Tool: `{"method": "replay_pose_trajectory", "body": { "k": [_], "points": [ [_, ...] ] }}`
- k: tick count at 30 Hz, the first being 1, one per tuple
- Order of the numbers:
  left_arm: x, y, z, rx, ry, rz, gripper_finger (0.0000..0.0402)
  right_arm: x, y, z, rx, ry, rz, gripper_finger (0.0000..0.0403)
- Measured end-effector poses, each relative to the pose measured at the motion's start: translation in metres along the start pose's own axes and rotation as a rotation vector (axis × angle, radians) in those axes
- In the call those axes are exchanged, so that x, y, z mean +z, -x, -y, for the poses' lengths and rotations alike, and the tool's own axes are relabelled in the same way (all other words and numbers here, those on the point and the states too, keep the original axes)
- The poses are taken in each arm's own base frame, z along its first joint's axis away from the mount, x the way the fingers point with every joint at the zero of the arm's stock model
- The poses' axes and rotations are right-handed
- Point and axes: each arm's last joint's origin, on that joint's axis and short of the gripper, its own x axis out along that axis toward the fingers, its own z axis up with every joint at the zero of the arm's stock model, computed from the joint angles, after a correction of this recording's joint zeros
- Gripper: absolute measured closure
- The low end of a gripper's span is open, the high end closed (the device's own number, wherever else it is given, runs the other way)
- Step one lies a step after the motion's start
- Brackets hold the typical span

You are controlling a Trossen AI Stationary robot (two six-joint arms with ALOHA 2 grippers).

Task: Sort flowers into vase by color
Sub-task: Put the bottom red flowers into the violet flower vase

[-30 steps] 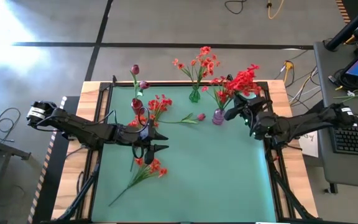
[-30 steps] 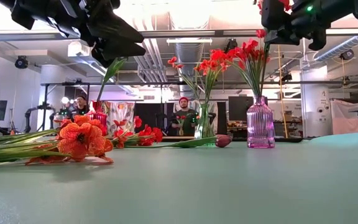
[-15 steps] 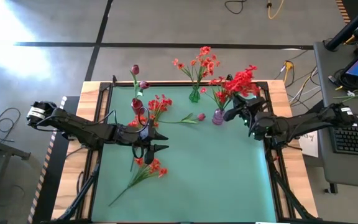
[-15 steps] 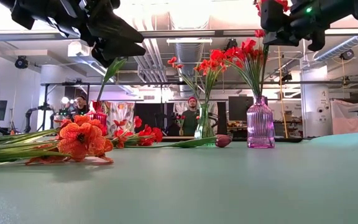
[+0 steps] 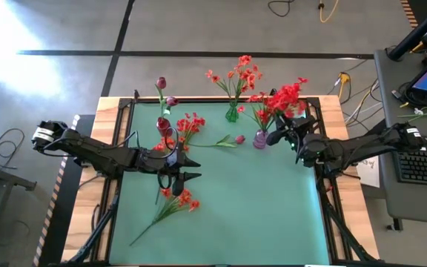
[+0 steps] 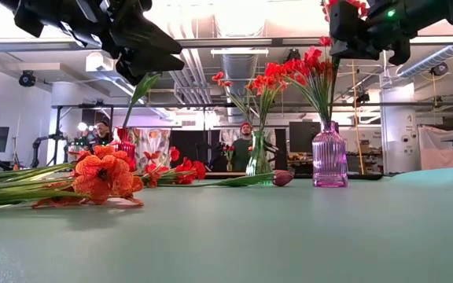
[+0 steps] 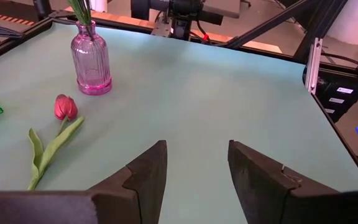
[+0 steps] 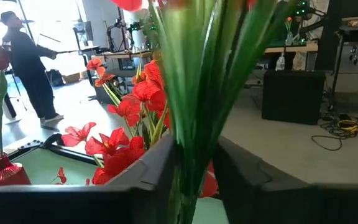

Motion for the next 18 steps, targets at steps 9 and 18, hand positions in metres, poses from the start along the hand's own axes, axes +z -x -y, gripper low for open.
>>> {"method": "replay_pose_trajectory", "body": {
  "k": [9, 18],
  "points": [
    [0.0, 0.0, 0.0, 0.0, 0.0, 0.0, 0.0243, -0.01, 0.006, -0.002, 0.045, 0.055, -0.056, 0.0194],
    [0.0, 0.0, 0.0, 0.0, 0.0, 0.0, 0.0243, -0.004, 0.005, -0.005, 0.094, 0.077, -0.062, 0.0184]
  ]
}}
